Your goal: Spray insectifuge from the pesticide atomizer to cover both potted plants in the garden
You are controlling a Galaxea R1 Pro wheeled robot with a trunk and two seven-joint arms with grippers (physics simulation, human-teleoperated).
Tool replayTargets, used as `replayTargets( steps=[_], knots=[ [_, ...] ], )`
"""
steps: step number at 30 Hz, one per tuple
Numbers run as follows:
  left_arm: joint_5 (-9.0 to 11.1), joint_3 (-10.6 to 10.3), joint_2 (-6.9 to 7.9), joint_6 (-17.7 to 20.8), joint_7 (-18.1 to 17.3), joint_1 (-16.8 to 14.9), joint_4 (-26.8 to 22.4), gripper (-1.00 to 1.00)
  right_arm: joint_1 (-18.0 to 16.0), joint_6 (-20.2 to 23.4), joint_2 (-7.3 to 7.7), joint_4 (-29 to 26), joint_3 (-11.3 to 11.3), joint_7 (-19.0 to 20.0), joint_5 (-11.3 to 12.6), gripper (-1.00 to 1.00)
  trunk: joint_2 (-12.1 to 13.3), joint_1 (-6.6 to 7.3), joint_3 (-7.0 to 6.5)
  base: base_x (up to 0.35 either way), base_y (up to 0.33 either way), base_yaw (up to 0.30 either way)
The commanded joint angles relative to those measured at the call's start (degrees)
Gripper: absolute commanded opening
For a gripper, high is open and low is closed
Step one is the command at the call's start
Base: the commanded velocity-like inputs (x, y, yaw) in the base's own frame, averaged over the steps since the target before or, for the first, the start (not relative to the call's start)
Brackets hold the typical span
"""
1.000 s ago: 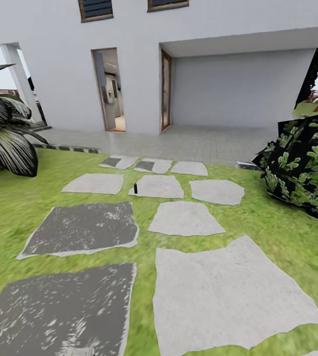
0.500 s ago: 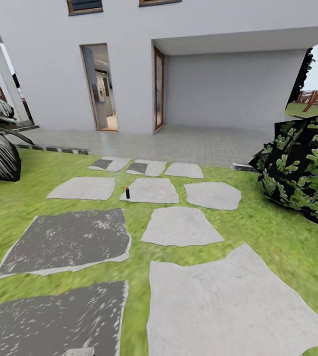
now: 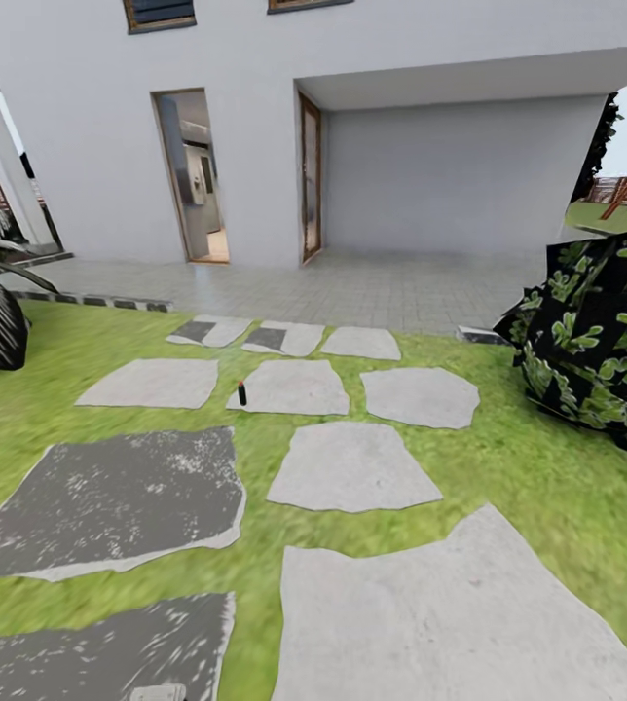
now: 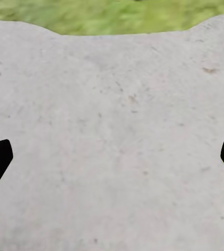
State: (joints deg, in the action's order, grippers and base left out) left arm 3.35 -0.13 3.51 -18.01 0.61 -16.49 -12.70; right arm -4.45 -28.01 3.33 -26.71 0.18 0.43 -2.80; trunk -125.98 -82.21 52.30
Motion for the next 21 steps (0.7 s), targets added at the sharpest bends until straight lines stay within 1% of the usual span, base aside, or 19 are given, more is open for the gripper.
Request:
replayTargets(
  steps=[1,21],
  knots=[
    [0.34,-0.05,0.0,-0.18,0.0,-0.03,0.04,1.0,-0.03,-0.17,0.01,0.05,0.0,0.01,-0.28,1.0,-0.02,-0.02,0.05,0.302,-0.142,0.0],
    [0.34,-0.05,0.0,-0.18,0.0,-0.03,0.04,1.0,-0.02,-0.19,0.01,0.08,0.0,0.01,-0.28,1.0,-0.02,-0.02,0.05,0.299,-0.144,0.0]
  ],
)
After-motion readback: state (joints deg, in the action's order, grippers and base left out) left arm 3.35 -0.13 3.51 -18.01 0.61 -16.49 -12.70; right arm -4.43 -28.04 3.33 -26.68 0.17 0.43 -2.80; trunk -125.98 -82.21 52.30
